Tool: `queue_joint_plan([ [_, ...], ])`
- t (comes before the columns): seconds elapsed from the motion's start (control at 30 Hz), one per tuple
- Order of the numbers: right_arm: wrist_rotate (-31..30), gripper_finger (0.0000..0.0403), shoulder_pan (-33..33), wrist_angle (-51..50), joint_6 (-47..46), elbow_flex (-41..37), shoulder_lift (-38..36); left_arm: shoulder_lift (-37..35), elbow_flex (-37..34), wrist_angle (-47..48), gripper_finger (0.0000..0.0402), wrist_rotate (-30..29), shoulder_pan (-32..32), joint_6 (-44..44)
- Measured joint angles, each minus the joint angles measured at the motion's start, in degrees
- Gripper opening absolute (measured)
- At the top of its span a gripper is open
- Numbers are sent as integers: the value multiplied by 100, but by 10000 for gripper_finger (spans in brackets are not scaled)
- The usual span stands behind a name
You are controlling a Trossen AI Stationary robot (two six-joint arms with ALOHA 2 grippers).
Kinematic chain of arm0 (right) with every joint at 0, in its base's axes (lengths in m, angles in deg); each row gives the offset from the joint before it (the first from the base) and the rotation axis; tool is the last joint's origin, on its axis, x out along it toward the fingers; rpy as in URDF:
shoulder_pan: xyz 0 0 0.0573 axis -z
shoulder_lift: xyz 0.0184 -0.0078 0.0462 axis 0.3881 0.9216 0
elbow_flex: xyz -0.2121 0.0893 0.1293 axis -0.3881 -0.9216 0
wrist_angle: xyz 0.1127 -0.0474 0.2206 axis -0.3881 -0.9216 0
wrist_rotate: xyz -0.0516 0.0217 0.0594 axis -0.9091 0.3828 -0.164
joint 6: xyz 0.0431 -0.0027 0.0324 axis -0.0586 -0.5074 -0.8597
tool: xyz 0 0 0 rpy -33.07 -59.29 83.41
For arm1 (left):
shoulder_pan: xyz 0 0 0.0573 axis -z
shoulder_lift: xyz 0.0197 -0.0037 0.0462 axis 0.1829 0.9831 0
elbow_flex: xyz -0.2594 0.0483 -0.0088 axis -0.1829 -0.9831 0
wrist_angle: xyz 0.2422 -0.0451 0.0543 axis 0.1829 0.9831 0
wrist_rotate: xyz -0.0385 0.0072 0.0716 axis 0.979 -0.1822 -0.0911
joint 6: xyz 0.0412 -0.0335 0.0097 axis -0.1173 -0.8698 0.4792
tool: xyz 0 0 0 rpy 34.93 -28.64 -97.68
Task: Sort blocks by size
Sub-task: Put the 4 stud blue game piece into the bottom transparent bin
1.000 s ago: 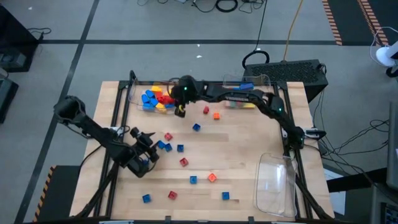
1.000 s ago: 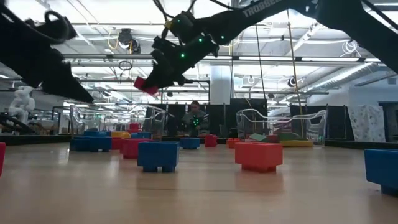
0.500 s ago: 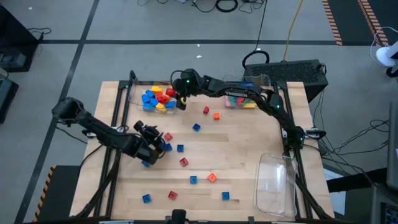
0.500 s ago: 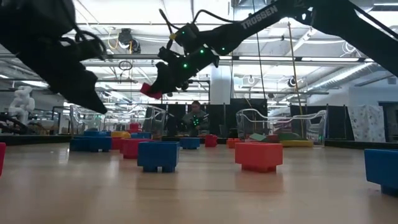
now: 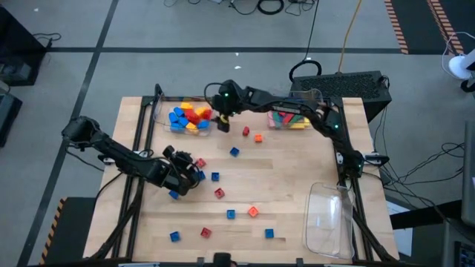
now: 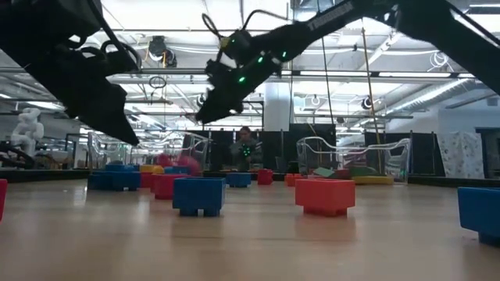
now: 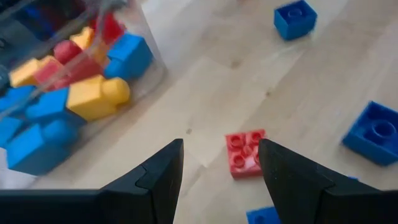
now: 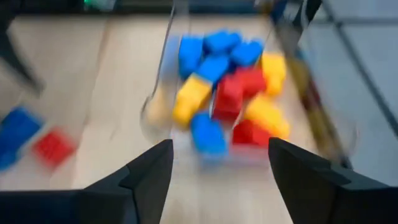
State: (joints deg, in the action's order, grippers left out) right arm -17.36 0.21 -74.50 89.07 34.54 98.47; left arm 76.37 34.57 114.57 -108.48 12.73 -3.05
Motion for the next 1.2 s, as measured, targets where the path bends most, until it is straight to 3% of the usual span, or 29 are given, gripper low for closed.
queue_joint_plan([
  [0.2,3,246,-105,-2349,233,3,-266,0,0,42,210,62,0,8],
  [0.37,31,240,-483,-3388,608,0,-149,0,0,35,210,-47,0,7],
  [0.7,-29,241,-1023,-3327,1971,0,-24,0,0,41,210,-75,0,59],
  [0.9,-716,241,-1189,-3223,2583,0,283,0,-2,12,210,-85,0,169],
  [1.2,-721,240,-1176,-3132,2793,0,501,2,-2,-110,210,-192,0,354],
])
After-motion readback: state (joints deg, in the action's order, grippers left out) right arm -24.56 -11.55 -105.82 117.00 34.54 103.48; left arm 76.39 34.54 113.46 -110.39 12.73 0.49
